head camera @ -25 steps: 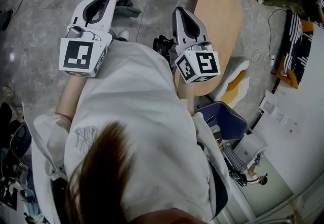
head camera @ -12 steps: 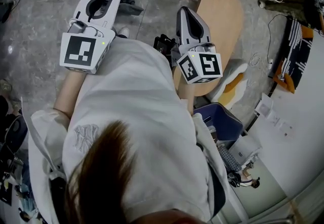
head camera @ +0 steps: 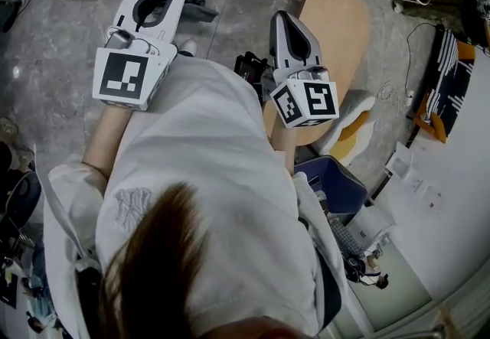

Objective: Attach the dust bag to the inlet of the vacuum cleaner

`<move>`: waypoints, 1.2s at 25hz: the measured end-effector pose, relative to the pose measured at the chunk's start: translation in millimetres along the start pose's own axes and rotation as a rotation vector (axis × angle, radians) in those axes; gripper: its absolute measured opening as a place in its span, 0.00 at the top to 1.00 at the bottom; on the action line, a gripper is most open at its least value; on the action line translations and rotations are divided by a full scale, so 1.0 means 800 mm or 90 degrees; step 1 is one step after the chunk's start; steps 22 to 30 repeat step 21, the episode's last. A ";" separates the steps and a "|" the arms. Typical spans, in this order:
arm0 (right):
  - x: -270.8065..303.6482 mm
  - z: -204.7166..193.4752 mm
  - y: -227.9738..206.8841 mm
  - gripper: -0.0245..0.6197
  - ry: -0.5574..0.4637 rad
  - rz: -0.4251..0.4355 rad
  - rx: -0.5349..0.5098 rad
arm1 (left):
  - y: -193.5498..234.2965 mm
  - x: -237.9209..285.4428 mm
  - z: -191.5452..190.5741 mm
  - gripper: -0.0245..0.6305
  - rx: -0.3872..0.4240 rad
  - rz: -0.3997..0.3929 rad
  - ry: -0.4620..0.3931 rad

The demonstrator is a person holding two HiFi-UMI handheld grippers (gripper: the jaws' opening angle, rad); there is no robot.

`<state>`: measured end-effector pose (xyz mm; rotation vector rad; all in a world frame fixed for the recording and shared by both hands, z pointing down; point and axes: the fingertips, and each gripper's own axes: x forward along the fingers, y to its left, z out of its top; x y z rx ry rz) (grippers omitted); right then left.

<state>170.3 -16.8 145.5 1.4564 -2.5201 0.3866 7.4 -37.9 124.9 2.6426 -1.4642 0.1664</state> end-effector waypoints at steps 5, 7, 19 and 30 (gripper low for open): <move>0.002 -0.006 -0.002 0.96 0.004 -0.001 0.001 | -0.002 0.001 -0.006 0.93 -0.001 -0.001 0.005; 0.002 -0.008 -0.004 0.96 0.006 -0.002 0.001 | -0.003 0.003 -0.007 0.93 -0.001 -0.001 0.006; 0.005 -0.029 -0.019 0.96 0.009 -0.020 0.005 | 0.007 0.009 -0.041 0.93 0.011 -0.020 0.052; 0.009 -0.036 -0.025 0.96 -0.005 -0.035 0.014 | 0.018 0.014 -0.043 0.93 0.033 -0.031 0.061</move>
